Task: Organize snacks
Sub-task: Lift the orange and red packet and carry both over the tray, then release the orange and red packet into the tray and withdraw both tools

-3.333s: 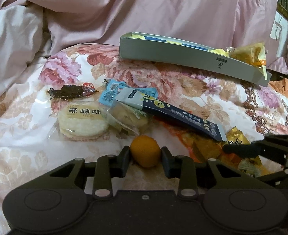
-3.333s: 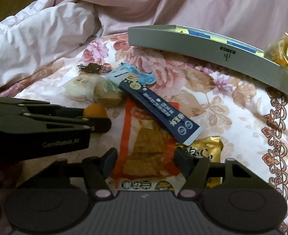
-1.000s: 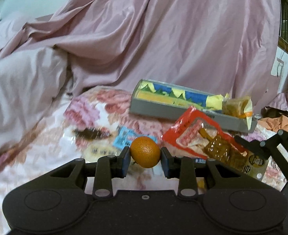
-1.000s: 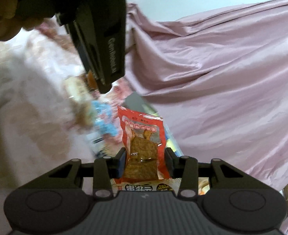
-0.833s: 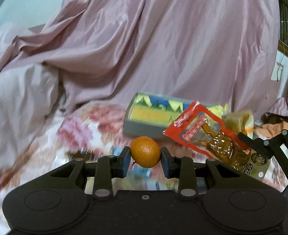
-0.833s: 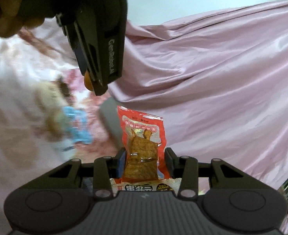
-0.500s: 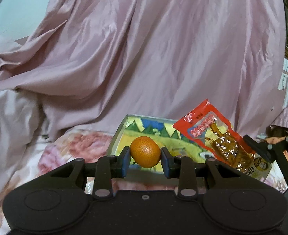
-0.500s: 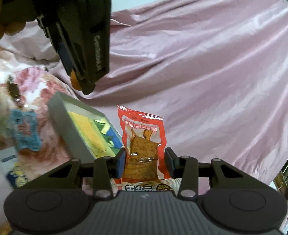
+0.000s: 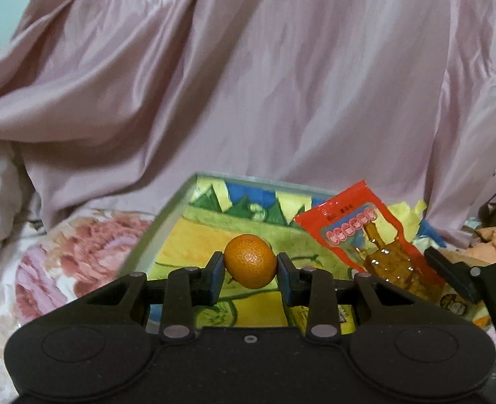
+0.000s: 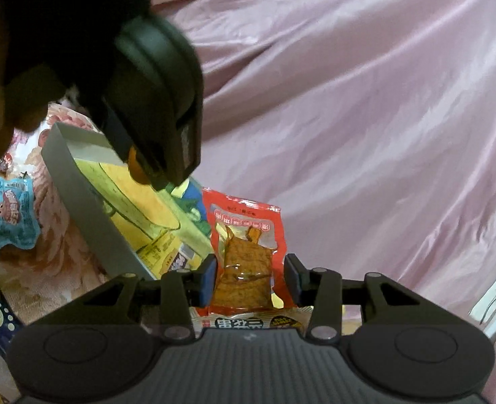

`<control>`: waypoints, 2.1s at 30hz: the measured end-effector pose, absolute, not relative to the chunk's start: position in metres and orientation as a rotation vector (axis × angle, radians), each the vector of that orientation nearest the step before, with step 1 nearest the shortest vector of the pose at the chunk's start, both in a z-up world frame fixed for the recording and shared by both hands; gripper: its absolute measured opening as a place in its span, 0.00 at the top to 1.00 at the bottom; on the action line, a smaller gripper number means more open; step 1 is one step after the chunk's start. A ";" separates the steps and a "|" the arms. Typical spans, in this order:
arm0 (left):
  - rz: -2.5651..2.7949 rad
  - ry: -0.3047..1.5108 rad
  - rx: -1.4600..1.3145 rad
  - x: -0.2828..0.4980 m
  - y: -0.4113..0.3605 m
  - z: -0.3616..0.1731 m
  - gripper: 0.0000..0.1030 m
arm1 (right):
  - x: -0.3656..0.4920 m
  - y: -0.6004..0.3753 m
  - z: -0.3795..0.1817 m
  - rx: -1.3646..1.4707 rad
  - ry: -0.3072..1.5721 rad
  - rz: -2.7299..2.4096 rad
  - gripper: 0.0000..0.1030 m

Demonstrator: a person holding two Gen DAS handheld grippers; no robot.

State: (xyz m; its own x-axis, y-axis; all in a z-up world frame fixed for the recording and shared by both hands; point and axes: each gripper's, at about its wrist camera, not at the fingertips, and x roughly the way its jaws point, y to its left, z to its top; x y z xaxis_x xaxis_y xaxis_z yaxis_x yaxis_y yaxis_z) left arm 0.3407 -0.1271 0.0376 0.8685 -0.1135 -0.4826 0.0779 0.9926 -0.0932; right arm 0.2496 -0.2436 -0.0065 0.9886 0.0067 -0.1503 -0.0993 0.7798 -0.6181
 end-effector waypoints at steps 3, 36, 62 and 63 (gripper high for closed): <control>-0.091 0.537 -0.069 0.348 -0.133 0.029 0.66 | 0.253 -0.247 -0.006 -0.642 0.158 0.072 0.54; 0.050 0.372 -0.197 0.277 -0.092 0.084 0.01 | 0.200 -0.279 0.049 -0.253 -0.012 0.048 0.00; 0.075 0.320 -0.132 0.117 -0.049 0.079 0.01 | 0.062 -0.295 0.059 0.054 0.055 0.108 0.00; 0.072 0.322 -0.129 0.112 -0.048 0.078 0.01 | 0.058 -0.294 0.058 0.049 0.058 0.109 0.00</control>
State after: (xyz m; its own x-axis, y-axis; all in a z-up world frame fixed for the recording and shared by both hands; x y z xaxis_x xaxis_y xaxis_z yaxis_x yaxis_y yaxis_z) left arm 0.1122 -0.0478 0.0775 0.9462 0.0500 -0.3196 -0.0912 0.9891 -0.1152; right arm 0.0577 -0.2941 0.0583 0.9924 0.1100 -0.0551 -0.1071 0.9929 0.0523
